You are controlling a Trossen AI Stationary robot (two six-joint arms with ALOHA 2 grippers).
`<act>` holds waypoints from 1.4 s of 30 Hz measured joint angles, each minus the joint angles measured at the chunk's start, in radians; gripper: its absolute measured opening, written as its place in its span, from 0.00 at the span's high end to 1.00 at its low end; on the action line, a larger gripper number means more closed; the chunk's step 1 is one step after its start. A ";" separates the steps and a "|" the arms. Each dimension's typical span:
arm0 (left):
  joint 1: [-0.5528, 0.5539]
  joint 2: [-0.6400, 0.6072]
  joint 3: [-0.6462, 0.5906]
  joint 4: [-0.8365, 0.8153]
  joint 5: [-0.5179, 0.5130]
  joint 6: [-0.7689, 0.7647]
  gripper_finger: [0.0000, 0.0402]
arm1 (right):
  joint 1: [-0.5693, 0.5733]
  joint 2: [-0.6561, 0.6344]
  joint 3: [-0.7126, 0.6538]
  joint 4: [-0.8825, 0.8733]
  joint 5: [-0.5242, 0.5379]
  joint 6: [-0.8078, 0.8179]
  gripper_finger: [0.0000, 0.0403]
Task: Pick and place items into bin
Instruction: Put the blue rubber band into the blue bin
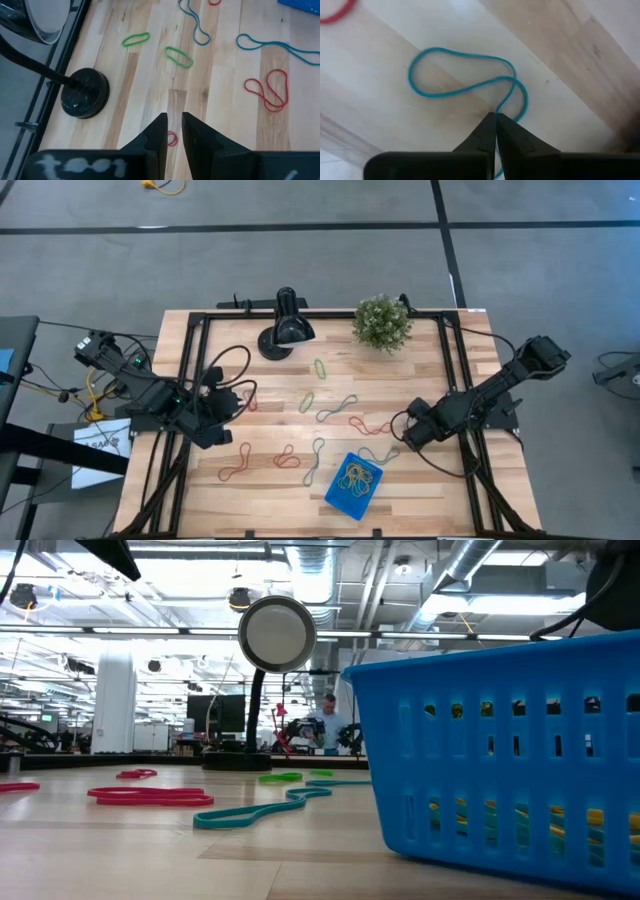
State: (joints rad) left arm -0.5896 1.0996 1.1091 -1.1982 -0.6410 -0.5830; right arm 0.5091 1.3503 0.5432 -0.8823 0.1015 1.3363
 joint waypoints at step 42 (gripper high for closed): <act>0.000 -0.001 0.001 0.057 0.002 0.060 0.89 | 0.241 0.238 0.564 0.662 0.384 -0.530 1.00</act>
State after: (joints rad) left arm -0.5895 1.0985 1.1103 -1.1416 -0.6388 -0.5232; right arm 0.7498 1.5884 1.1076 -0.2201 0.4857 0.8059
